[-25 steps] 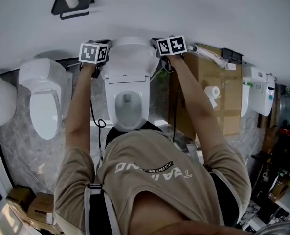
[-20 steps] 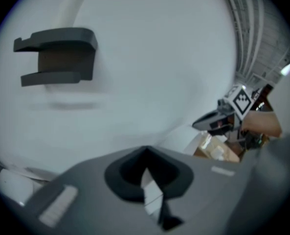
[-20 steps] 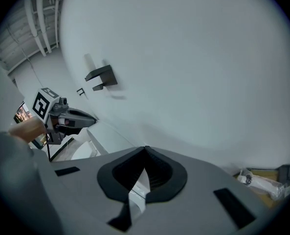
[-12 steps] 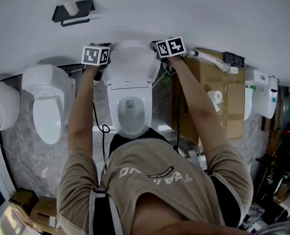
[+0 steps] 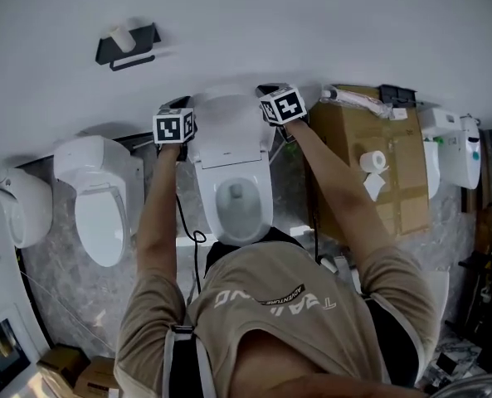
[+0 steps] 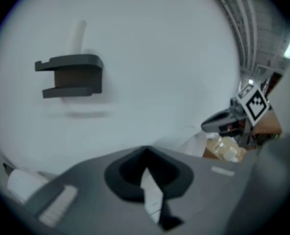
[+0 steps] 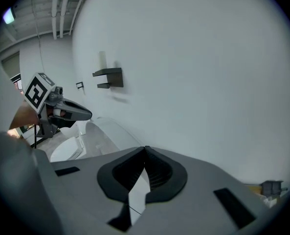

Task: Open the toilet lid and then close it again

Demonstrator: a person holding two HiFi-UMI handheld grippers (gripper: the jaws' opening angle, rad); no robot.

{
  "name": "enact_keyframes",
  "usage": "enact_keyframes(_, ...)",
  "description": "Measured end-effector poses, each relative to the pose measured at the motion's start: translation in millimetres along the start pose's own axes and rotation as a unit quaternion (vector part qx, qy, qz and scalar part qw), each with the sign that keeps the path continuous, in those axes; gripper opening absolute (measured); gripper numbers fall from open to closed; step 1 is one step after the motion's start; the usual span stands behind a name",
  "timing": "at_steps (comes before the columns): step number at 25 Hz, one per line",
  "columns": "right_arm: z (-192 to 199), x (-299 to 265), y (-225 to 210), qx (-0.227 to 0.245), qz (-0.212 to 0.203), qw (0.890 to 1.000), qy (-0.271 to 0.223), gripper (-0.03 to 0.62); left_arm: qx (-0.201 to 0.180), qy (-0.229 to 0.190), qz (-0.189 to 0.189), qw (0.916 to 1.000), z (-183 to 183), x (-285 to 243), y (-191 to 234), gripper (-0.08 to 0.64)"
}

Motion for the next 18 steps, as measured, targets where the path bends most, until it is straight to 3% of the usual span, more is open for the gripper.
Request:
enact_keyframes(7,15.7,28.5,12.0,-0.007,-0.002,1.000,-0.029,0.014,0.003,-0.024,0.000,0.9997,5.1,27.1,-12.6,0.005)
enact_keyframes(18,30.1,46.8,21.6,-0.011,0.007,0.999,-0.032,0.014,-0.006,-0.028,0.000,0.9996,10.4,47.1,-18.4,0.005)
Point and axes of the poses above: the fingertips, and each gripper's own axes: x backward along the fingers, y to its left, z out of its underside, the point moved 7 cm from there along x, backward along the fingers, and after that the axes turned 15 degrees about -x, right-handed, at the moved point
